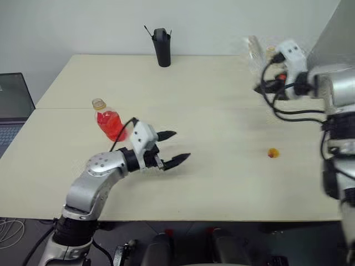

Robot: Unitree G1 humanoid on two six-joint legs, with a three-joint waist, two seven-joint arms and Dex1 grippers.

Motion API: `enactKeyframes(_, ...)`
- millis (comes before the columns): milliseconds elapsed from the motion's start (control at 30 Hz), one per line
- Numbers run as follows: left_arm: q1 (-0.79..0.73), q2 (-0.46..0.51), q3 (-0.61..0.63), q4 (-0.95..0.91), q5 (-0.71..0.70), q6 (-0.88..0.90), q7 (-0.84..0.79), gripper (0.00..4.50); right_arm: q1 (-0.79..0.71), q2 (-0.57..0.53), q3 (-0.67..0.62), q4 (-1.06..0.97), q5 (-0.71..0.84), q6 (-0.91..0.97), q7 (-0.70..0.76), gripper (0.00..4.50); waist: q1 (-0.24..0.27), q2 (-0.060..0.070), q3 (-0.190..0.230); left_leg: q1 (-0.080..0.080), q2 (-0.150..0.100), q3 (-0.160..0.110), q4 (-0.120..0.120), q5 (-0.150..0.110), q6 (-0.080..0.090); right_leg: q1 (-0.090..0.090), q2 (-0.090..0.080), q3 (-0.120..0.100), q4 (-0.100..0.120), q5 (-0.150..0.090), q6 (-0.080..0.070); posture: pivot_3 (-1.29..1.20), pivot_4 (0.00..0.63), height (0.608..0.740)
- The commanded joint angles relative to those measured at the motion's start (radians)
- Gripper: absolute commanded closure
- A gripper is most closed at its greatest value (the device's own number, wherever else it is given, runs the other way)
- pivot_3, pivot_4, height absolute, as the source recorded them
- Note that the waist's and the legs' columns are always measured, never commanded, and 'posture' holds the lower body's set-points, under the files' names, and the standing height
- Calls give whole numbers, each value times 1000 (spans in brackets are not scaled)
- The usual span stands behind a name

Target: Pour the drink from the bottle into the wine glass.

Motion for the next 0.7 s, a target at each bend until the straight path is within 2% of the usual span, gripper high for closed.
enactKeyframes(33, 20, 8, 111, -36, -64, 18, 39, 0, 140, 203, -93, -193, 64, -207, -197, 4363, 3, 0, 0, -1, 0, 0, 0, 0, 0, 0, 0, 0, 0, 0, 0, 0, 150, 740)
enactKeyframes(133, 66, 16, 167, -80, -103, 55, 71, 0, 238, 395, -101, -213, 72, -370, -355, 4363, 4, 0, 0, -5, -3, -1, 1, 2, -3, -3, -1, 0, 0, 0, 0, 0, 150, 740)
enactKeyframes(233, 114, 32, 190, -117, -111, 78, 93, 0, 319, 476, -6, -153, 13, -610, -409, 4363, 7, 0, 0, -9, -4, -2, 3, 3, -4, -6, -2, -1, 0, 0, 1, 0, 150, 740)
enactKeyframes(333, 146, 47, 210, -142, -123, 96, 108, 0, 362, 540, 53, -77, -1, -758, -437, 4363, 2, -1, -1, -8, -5, -2, 3, 3, -5, -5, -2, -2, 0, 1, 1, 0, 150, 740)
enactKeyframes(567, 166, 68, 229, -178, -145, 121, 141, 0, 397, 569, 159, 152, -76, -948, -468, 4363, -8, -1, -1, -3, -3, 0, 1, 3, -6, -3, 0, -2, 0, 1, 1, 0, 150, 740)
enactKeyframes(700, 166, 73, 216, -186, -144, 127, 151, 0, 393, 577, 174, 297, -95, -1002, -491, 4363, -8, -1, 0, -3, -3, -1, 1, 3, -6, -3, 0, -2, 0, 1, 1, 0, 150, 740)
